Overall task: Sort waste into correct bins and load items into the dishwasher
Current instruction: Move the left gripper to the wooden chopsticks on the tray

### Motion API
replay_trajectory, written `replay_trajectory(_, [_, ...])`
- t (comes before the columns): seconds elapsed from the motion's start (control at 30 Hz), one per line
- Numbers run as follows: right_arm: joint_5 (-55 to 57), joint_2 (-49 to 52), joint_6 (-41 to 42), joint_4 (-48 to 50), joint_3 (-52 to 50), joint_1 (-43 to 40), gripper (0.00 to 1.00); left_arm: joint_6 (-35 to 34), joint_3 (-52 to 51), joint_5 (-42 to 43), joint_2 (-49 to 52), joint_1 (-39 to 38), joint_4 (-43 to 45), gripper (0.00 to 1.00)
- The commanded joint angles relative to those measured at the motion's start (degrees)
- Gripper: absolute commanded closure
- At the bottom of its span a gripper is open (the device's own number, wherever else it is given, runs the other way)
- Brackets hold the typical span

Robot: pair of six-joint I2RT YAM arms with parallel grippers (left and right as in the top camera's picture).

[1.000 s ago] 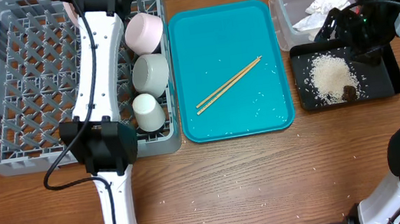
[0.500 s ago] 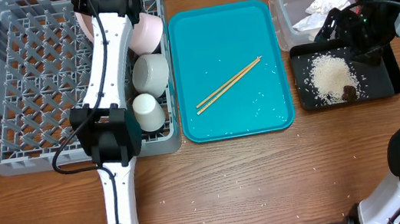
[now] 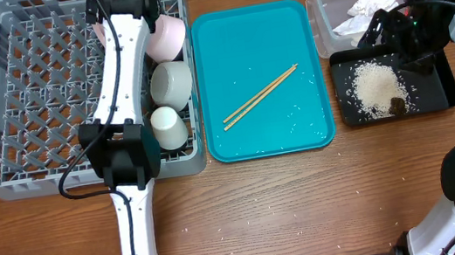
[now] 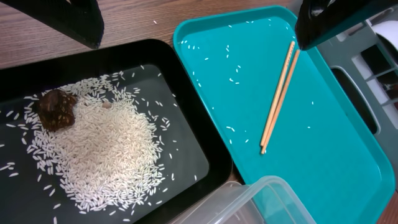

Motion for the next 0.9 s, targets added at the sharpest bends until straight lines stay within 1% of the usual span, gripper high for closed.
replay_trajectory(0.0, [-0.2, -1.8, 0.0, 0.1, 1.3, -0.1, 0.00, -2.4, 2.5, 6.5, -5.7, 0.3, -0.9, 0.00])
replay_trajectory(0.07, [-0.2, -1.8, 0.0, 0.1, 1.3, -0.1, 0.00, -2.4, 3.4, 10.4, -9.2, 0.0, -2.4, 0.00])
replay_trajectory(0.13, [-0.2, -1.8, 0.0, 0.1, 1.3, -0.1, 0.00, -2.2, 3.9, 18.9, -13.7, -0.5, -4.4, 0.00])
replay_trajectory(0.23, [-0.2, -1.8, 0.0, 0.1, 1.3, -0.1, 0.00, -2.2, 3.9, 29.4, -18.3, -1.4, -7.2, 0.00])
replay_trajectory(0.37, [-0.2, -1.8, 0.0, 0.1, 1.3, -0.1, 0.00, -2.2, 3.9, 42.8, -20.7, -2.3, -10.3, 0.00])
replay_trajectory(0.4, [-0.2, -1.9, 0.0, 0.1, 1.3, -0.1, 0.00, -1.4, 3.8, 47.9, -20.7, -2.8, -11.3, 0.00])
replay_trajectory(0.43, [-0.2, -1.8, 0.0, 0.1, 1.3, -0.1, 0.00, -0.2, 3.7, 50.9, -20.5, -3.1, -11.9, 0.00])
replay_trajectory(0.47, [-0.2, -1.8, 0.0, 0.1, 1.3, -0.1, 0.00, 3.0, 3.6, 56.2, -19.8, -4.3, -14.0, 0.00])
replay_trajectory(0.53, [-0.2, -1.8, 0.0, 0.1, 1.3, -0.1, 0.00, 5.0, 3.3, 57.2, -18.8, -6.1, -16.3, 0.00])
replay_trajectory(0.6, [-0.2, -1.8, 0.0, 0.1, 1.3, -0.1, 0.00, 7.0, 2.8, 56.2, -17.9, -7.8, -18.1, 0.00])
replay_trajectory(0.7, [-0.2, -1.8, 0.0, 0.1, 1.3, -0.1, 0.00, 9.8, 2.2, 53.6, -16.2, -10.6, -18.8, 0.00])
replay_trajectory(0.73, [-0.2, -1.8, 0.0, 0.1, 1.3, -0.1, 0.00, 11.1, 2.2, 51.5, -14.8, -12.3, -18.7, 0.00])
replay_trajectory(0.87, [-0.2, -1.8, 0.0, 0.1, 1.3, -0.1, 0.00, 12.1, 2.2, 48.5, -12.0, -15.3, -19.2, 0.01])
